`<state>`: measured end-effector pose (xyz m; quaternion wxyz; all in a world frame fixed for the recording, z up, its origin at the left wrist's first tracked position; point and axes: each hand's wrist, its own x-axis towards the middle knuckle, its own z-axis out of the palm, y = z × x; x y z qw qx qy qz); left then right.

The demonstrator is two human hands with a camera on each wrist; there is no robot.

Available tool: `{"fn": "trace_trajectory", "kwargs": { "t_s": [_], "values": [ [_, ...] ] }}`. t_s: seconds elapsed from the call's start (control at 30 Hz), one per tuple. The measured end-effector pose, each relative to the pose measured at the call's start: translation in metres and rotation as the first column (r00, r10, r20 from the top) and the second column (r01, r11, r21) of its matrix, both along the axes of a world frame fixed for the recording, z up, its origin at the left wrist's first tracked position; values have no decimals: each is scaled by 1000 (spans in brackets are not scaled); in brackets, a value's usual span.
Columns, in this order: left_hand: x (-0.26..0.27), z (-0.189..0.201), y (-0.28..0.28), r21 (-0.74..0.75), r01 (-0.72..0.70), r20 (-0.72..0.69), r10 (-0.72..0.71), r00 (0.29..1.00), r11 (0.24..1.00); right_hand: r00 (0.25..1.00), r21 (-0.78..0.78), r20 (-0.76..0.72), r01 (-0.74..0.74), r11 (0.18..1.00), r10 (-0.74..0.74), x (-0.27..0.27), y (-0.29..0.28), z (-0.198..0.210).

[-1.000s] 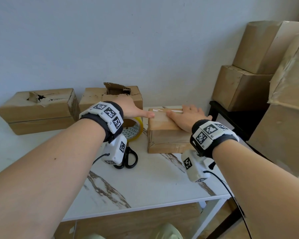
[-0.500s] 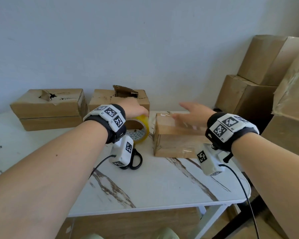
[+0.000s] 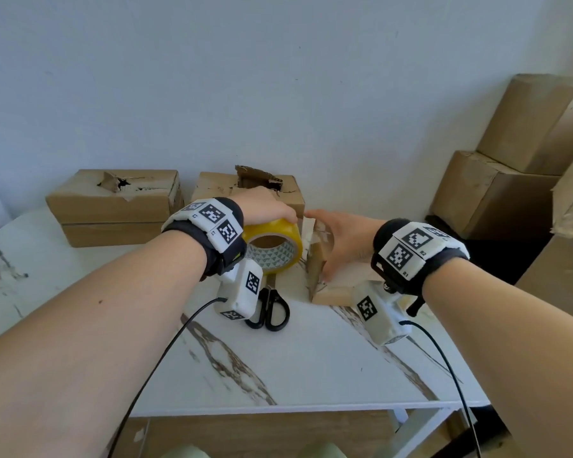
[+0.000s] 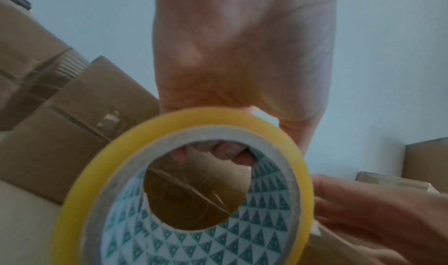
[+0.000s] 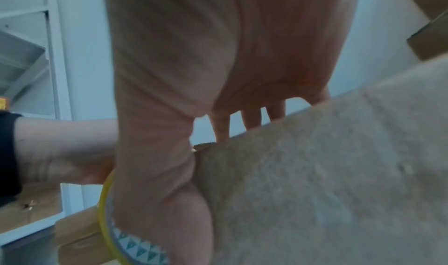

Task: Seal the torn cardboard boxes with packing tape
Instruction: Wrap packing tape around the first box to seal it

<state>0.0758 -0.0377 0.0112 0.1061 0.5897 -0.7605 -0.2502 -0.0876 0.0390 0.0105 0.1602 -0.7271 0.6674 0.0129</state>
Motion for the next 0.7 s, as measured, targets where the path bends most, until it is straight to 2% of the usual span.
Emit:
{"fn": "trace_trajectory", "kwargs": {
  "t_s": [0.13, 0.2, 0.3, 0.37, 0.47, 0.57, 0.7],
  "values": [
    [4, 18, 3, -7, -70, -224, 67, 972, 997, 963, -93, 267, 7, 996, 19, -4, -1, 20],
    [9, 32, 4, -12, -100, -318, 91, 944, 995, 941, -131, 335, 9, 991, 36, -6, 0, 31],
    [15, 54, 10, -10, -110, -381, 98, 919, 994, 899, -115, 437, 25, 993, 28, -11, 1, 37],
    [18, 64, 15, -1, -104, -437, 93, 895, 995, 817, -72, 577, 39, 997, 9, -15, 2, 37],
    [18, 70, 21, 56, -51, -548, 74, 833, 997, 648, -18, 761, 54, 998, -21, -23, 4, 32],
    [8, 70, 29, 71, -39, -620, 75, 781, 997, 532, 40, 845, 53, 998, -62, -34, 6, 26],
    [-13, 78, 34, 6, -48, -677, 40, 735, 999, 441, 84, 893, 37, 996, -92, -50, 13, 23]
  ]
}}
